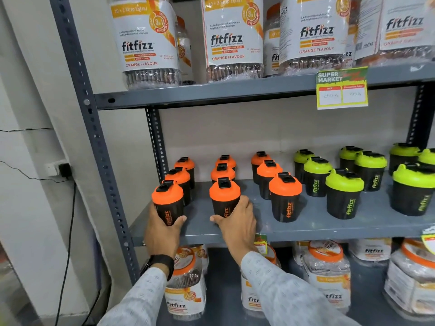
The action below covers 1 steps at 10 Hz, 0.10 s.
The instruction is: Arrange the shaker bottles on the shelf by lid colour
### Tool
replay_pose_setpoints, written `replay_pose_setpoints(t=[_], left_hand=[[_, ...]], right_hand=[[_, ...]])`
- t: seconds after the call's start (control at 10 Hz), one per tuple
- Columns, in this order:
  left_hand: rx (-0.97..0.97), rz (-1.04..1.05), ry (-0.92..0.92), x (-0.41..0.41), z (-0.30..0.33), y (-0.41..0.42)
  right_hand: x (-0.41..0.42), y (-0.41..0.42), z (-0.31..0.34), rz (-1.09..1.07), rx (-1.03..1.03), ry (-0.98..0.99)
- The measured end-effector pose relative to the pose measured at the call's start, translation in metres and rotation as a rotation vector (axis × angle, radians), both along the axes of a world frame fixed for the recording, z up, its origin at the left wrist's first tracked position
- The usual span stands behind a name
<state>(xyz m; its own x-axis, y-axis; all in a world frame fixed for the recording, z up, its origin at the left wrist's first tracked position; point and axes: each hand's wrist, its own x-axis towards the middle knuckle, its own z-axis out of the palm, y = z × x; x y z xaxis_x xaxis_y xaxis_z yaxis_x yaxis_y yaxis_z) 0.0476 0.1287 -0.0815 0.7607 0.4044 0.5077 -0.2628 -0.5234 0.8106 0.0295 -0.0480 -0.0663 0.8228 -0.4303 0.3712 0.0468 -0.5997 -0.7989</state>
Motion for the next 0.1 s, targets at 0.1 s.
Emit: replay_pose_setpoints(t=[0.1], left_hand=[[-0.01,-0.002,-0.002,0.0004,-0.0024,-0.0003]], right_hand=[[-0.003,0.0021,0.0024,0.008,-0.014,-0.018]])
